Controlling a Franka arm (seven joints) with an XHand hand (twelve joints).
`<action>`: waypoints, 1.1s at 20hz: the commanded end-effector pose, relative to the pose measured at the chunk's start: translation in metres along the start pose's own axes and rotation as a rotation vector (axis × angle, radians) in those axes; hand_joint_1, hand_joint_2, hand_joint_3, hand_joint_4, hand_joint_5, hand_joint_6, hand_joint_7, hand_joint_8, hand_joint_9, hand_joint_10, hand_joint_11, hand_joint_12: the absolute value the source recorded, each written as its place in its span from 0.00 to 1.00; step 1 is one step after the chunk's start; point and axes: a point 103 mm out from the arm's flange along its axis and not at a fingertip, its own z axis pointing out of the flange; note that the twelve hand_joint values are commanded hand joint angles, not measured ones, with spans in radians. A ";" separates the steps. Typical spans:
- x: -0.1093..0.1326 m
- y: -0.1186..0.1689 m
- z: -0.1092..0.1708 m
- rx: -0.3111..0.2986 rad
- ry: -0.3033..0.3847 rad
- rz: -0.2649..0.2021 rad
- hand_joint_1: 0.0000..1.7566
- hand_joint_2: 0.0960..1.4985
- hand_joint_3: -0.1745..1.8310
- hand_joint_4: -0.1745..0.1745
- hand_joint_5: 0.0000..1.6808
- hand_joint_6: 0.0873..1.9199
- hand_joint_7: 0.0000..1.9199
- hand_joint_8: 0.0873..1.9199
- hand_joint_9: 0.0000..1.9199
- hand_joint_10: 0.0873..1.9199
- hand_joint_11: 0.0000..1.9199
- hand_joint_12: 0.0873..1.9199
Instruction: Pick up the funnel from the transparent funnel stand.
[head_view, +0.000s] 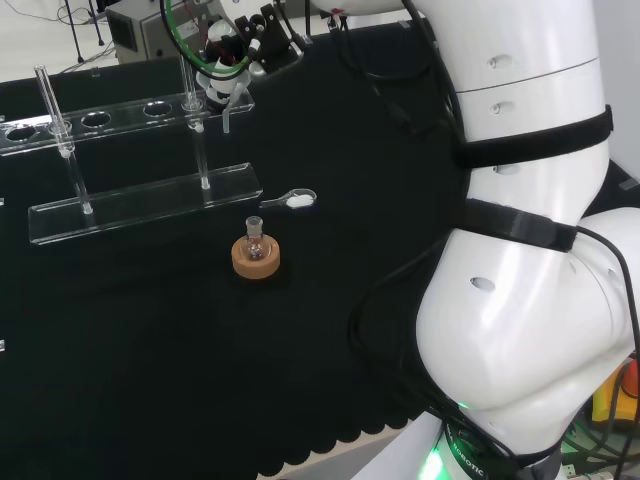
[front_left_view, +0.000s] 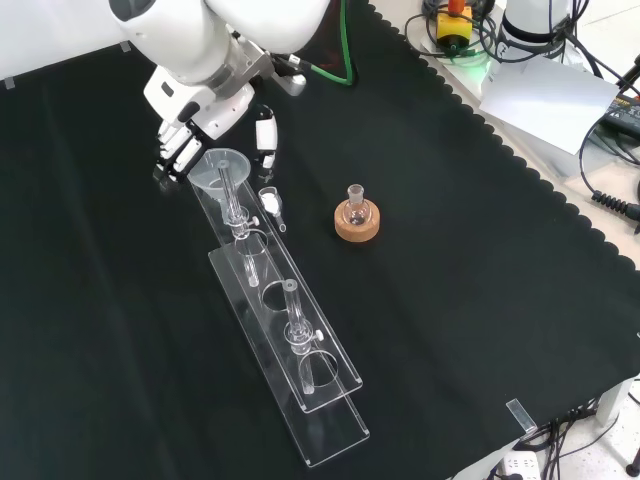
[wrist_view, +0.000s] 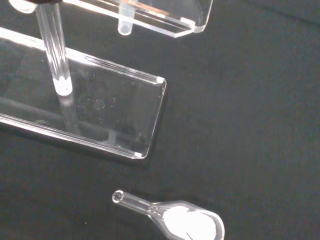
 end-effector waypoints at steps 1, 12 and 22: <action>0.002 0.003 -0.002 -0.036 -0.049 0.010 0.39 0.46 0.30 0.29 0.20 0.00 0.10 0.32 0.23 0.32 0.23 0.68; -0.012 -0.034 -0.060 -0.393 -0.186 0.101 0.54 0.67 0.19 0.93 0.53 0.53 0.45 0.27 0.58 0.12 0.47 0.53; -0.024 -0.091 -0.111 -0.375 -0.267 0.147 0.55 0.74 0.11 1.00 0.53 0.57 0.44 0.27 0.59 0.10 0.49 0.51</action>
